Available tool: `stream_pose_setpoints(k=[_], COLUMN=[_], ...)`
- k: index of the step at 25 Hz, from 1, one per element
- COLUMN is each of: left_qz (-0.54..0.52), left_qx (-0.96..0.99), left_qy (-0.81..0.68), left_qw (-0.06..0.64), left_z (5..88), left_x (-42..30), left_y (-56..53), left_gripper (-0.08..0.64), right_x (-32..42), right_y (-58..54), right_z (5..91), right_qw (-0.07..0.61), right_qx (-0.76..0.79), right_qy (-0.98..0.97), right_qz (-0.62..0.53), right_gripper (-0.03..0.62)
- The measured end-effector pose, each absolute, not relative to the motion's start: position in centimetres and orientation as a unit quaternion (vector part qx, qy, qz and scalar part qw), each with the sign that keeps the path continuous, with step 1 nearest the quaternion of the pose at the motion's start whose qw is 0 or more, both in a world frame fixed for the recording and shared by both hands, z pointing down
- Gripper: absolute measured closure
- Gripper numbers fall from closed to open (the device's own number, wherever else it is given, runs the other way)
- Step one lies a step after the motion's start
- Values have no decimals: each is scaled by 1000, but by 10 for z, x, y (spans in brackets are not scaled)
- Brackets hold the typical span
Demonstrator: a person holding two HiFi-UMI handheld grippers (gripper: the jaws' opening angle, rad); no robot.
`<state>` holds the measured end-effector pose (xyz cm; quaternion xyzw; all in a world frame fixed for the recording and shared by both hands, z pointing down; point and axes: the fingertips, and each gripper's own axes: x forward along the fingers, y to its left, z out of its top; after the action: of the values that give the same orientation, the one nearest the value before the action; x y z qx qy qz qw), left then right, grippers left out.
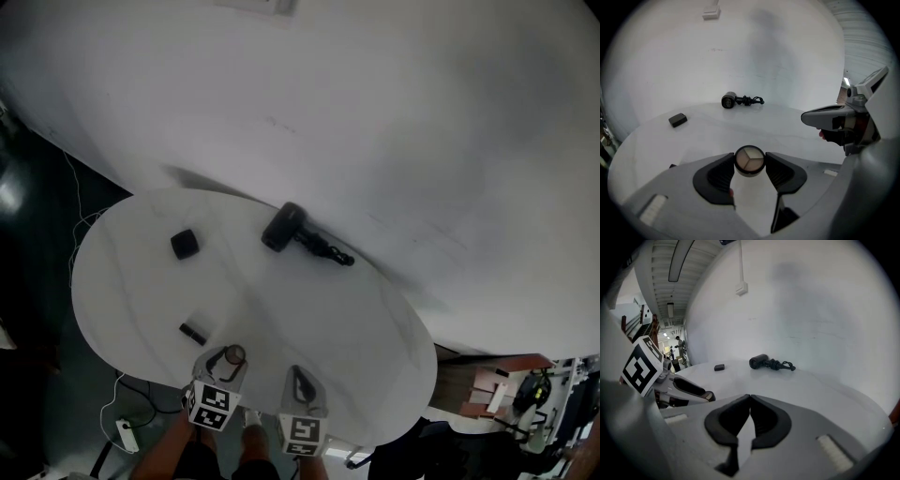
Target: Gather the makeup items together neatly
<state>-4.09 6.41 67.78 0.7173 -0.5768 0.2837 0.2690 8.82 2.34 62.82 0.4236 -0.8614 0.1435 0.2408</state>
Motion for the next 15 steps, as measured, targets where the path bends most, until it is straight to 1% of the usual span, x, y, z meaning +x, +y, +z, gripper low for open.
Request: stream_pose_setpoints(k=[15], left_qz=[292], left_qx=[703], left_qy=[-581], left_qw=[288], left_z=[705], left_x=[-46], left_y=[73], left_gripper=[339], right_x=[89], right_y=[21], right_z=[650], right_qw=[255], right_qx=[412], right_qy=[-862], right_qz=[151], right_gripper=[588])
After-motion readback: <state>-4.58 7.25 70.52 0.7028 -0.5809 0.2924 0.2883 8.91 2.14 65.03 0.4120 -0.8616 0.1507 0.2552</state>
